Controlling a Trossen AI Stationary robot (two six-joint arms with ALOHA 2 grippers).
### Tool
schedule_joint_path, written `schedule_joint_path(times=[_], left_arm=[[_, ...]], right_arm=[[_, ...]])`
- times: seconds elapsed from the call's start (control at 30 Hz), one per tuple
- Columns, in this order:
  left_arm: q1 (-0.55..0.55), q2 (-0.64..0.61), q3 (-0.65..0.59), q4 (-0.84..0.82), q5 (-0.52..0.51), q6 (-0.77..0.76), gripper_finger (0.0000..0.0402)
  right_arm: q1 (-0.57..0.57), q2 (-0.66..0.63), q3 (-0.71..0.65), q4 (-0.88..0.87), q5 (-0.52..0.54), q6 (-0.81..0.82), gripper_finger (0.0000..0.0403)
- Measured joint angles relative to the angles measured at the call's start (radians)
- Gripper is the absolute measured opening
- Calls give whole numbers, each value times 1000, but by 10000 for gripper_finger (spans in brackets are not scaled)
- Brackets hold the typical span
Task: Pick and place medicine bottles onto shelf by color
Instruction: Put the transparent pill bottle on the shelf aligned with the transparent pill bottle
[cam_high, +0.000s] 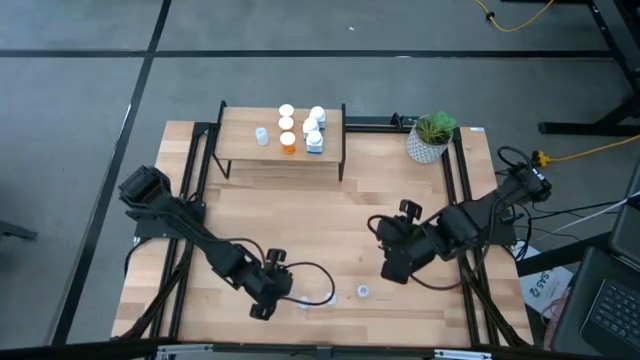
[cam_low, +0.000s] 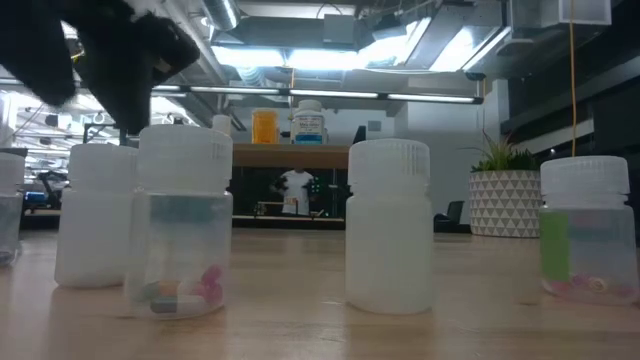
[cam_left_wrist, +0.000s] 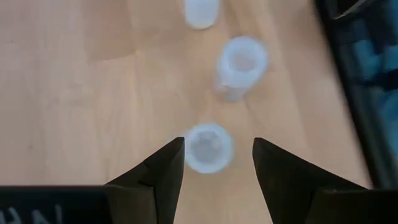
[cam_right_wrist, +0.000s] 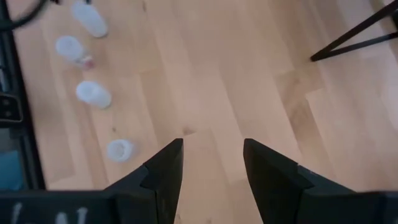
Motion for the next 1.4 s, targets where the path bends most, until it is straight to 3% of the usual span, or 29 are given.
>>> schedule_joint_path(times=[0.17,0.5,1.4], left_arm=[[0,29,0,-2,-47,0,183],[-2,34,0,3,-33,-1,183],[6,109,-2,30,-37,-23,167]], right_arm=[[41,0,0,0,0,4,171],[84,0,0,12,8,5,171],[84,0,0,18,36,2,171]])
